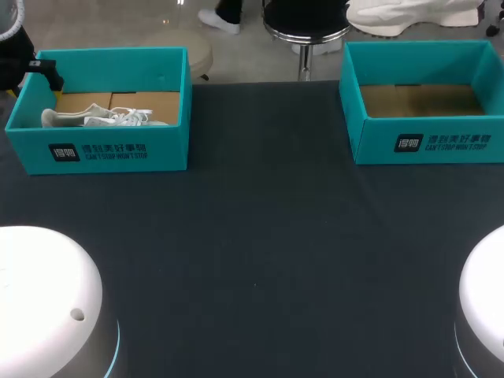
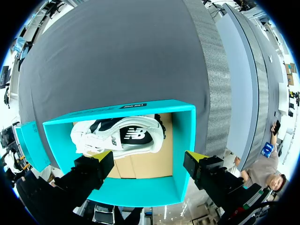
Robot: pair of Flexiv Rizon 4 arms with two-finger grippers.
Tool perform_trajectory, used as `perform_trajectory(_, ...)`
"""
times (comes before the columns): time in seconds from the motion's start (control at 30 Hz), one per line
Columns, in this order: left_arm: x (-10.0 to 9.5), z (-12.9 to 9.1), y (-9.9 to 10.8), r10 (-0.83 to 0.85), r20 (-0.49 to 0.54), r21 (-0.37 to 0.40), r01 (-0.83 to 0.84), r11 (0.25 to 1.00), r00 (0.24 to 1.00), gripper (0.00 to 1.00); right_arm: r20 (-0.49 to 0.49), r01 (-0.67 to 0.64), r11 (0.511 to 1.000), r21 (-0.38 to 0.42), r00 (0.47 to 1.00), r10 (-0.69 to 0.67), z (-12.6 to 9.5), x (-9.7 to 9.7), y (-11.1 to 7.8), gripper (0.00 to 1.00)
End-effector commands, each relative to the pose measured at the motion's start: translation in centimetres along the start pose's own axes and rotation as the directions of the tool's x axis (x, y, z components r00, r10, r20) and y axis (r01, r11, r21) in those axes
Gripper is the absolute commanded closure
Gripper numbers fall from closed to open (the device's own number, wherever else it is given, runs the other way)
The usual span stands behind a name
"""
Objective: Take the shoe out of the shoebox, open the shoe tongue, remove and reinsert the insole, then place the shoe into the shoebox
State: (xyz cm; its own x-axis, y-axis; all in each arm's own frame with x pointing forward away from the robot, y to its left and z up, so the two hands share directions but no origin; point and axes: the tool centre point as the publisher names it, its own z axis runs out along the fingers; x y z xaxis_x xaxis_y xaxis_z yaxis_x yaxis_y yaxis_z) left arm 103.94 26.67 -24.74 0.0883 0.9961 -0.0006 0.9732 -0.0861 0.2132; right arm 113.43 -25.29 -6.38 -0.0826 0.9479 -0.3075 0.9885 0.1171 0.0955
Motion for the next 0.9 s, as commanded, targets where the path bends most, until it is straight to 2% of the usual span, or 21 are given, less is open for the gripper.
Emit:
perform_trajectory(0.03,0.0,0.0,-0.1,0.001,-0.002,-0.002,-0.001,1.000,1.000,0.00,0.022,0.012,0.991,-0.131,1.000,-0.010,-1.9,1.9,-7.2,1.00)
perform_trajectory(0.3,0.0,0.0,-0.1,0.001,-0.002,-0.002,-0.001,1.000,1.000,0.00,-0.009,0.009,0.989,-0.146,1.000,-0.011,-3.8,6.3,-13.4,1.00)
perform_trajectory(0.53,0.0,0.0,-0.1,0.001,-0.002,-0.002,-0.001,1.000,1.000,0.00,-0.031,0.014,0.991,-0.130,0.999,-0.019,-5.0,9.5,-17.6,1.00)
perform_trajectory(0.67,0.0,0.0,-0.1,0.001,-0.002,-0.002,-0.001,1.000,1.000,0.00,-0.053,0.013,0.992,-0.128,0.998,-0.020,-5.9,10.1,-18.8,1.00)
perform_trajectory(0.9,0.0,0.0,-0.1,0.001,-0.002,-0.002,-0.001,1.000,1.000,0.00,-0.057,0.073,0.991,-0.115,0.995,-0.080,-6.9,11.1,-18.6,1.00)
